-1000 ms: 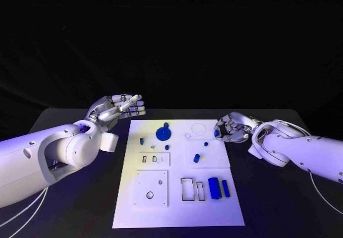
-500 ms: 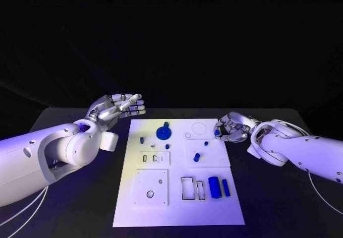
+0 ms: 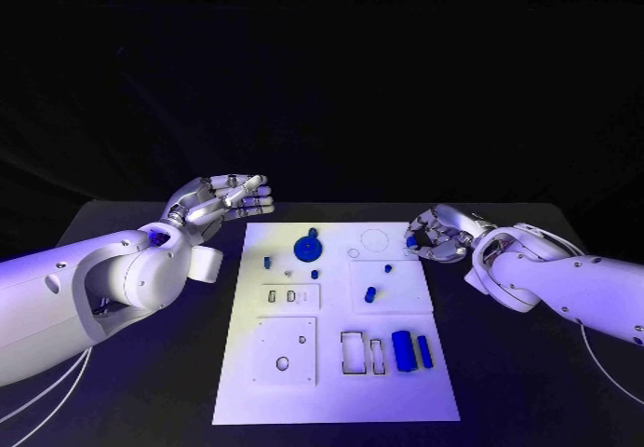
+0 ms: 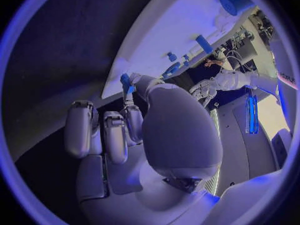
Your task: Assemble the parts on the task board
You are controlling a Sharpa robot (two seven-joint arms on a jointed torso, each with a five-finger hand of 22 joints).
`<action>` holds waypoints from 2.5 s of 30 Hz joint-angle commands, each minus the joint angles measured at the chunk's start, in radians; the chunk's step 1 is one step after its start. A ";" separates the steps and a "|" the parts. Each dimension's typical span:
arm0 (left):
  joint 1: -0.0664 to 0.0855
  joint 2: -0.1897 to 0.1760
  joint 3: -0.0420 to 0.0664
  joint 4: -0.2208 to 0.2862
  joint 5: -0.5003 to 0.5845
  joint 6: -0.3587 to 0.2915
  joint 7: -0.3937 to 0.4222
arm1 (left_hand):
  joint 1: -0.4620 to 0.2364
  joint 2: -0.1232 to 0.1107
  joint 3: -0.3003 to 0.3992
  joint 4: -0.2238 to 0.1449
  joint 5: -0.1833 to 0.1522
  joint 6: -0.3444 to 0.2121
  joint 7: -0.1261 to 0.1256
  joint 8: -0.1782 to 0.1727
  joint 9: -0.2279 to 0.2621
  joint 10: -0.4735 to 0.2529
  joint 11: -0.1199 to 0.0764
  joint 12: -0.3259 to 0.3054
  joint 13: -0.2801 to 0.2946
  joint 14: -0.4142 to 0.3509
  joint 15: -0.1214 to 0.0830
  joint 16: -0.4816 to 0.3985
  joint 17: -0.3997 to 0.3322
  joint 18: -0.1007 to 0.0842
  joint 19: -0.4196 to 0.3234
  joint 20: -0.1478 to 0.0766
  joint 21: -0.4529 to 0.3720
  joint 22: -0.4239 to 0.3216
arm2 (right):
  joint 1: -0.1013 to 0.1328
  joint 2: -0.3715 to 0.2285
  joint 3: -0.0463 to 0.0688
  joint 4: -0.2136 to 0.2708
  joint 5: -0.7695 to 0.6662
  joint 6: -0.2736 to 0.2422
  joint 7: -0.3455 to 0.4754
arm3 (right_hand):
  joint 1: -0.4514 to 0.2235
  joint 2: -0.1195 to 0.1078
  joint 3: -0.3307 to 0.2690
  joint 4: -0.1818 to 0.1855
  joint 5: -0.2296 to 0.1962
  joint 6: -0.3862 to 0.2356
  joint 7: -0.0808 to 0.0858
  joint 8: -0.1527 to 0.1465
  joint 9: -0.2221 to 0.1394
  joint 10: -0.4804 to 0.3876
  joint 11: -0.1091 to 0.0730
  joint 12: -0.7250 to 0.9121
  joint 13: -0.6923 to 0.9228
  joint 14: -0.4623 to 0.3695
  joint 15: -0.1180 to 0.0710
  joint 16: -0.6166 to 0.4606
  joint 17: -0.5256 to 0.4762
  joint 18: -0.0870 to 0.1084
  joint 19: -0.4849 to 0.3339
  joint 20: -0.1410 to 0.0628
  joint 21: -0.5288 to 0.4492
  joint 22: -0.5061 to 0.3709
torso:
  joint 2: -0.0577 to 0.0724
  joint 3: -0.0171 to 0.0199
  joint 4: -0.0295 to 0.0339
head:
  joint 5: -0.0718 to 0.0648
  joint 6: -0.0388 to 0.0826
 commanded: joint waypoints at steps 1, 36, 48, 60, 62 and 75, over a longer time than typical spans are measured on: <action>0.000 0.001 0.001 0.001 0.002 0.018 0.005 | 0.001 0.010 -0.006 0.003 -0.002 -0.009 0.028 -0.003 0.001 0.005 0.004 -0.006 0.001 -0.008 -0.001 -0.006 0.002 0.019 0.001 0.004 -0.005 -0.002 | -0.001 -0.002 0.000 0.018 -0.044 -0.056 -0.024 | -0.005 0.012 0.008 0.000 -0.010 0.024 -0.017 0.022 0.023 0.008 -0.002 0.004 0.004 0.104 -0.008 0.003 0.263 -0.016 0.007 -0.002 0.006 0.047 | -0.001 0.0003 -0.0005 | 0.000 0.000; -0.003 0.032 -0.004 -0.039 0.002 0.033 -0.009 | 0.000 0.012 -0.009 0.003 -0.003 -0.010 0.028 -0.003 0.001 0.006 0.004 -0.008 0.001 -0.008 -0.001 -0.007 0.002 0.019 0.001 0.004 -0.006 -0.003 | 0.006 0.223 0.000 0.265 -0.211 -0.036 -0.325 | -0.072 0.002 0.011 0.021 -0.078 0.036 -0.031 0.030 0.033 0.034 -0.014 0.019 0.031 0.104 -0.019 0.003 0.263 -0.020 0.020 -0.012 0.020 0.063 | -0.027 -0.0124 0.0020 | 0.048 -0.038; -0.004 0.043 -0.005 -0.048 0.002 0.037 -0.013 | -0.001 0.013 -0.011 0.004 -0.004 -0.010 0.028 -0.003 0.002 0.006 0.004 -0.009 0.001 -0.009 -0.001 -0.008 0.003 0.019 0.001 0.004 -0.006 -0.004 | -0.042 0.317 -0.004 0.214 -0.244 -0.038 -0.376 | -0.084 -0.002 0.007 0.027 -0.083 0.042 -0.033 0.032 0.034 0.049 -0.016 0.034 0.053 0.104 -0.021 0.003 0.263 -0.019 0.017 -0.014 0.013 0.058 | -0.024 -0.0120 0.0053 | 0.063 -0.048; -0.004 0.044 -0.006 -0.046 0.002 0.040 -0.014 | -0.001 0.013 -0.011 0.004 -0.004 -0.010 0.028 -0.003 0.002 0.006 0.004 -0.009 0.001 -0.009 -0.001 -0.008 0.003 0.019 0.001 0.004 -0.006 -0.004 | -0.078 0.351 -0.005 0.189 -0.287 -0.020 -0.389 | -0.090 -0.008 0.003 0.029 -0.084 0.043 -0.034 0.031 0.034 0.050 -0.017 0.035 0.055 0.104 -0.022 0.003 0.263 -0.019 0.017 -0.015 0.013 0.058 | -0.024 -0.0102 0.0038 | 0.069 -0.061; -0.004 0.044 -0.006 -0.046 0.002 0.041 -0.014 | -0.002 0.014 -0.012 0.005 -0.004 -0.010 0.028 -0.002 0.002 0.007 0.004 -0.010 0.001 -0.009 0.000 -0.009 0.003 0.019 0.001 0.004 -0.007 -0.004 | -0.082 0.352 -0.005 0.187 -0.291 -0.020 -0.390 | -0.090 -0.008 0.004 0.029 -0.084 0.043 -0.035 0.031 0.034 0.050 -0.018 0.035 0.055 0.104 -0.022 0.003 0.263 -0.019 0.018 -0.016 0.013 0.059 | -0.024 -0.0102 0.0039 | 0.069 -0.062; -0.004 0.044 -0.006 -0.046 0.002 0.045 -0.015 | -0.003 0.015 -0.014 0.005 -0.004 -0.010 0.028 -0.002 0.002 0.007 0.004 -0.010 0.001 -0.010 0.000 -0.010 0.003 0.019 0.001 0.005 -0.007 -0.005 | -0.102 0.359 -0.005 0.180 -0.305 -0.024 -0.386 | -0.087 -0.014 0.003 0.024 -0.081 0.042 -0.035 0.030 0.034 0.043 -0.019 0.026 0.044 0.104 -0.023 0.003 0.263 -0.018 0.017 -0.017 0.010 0.057 | -0.026 -0.0096 0.0033 | 0.075 -0.069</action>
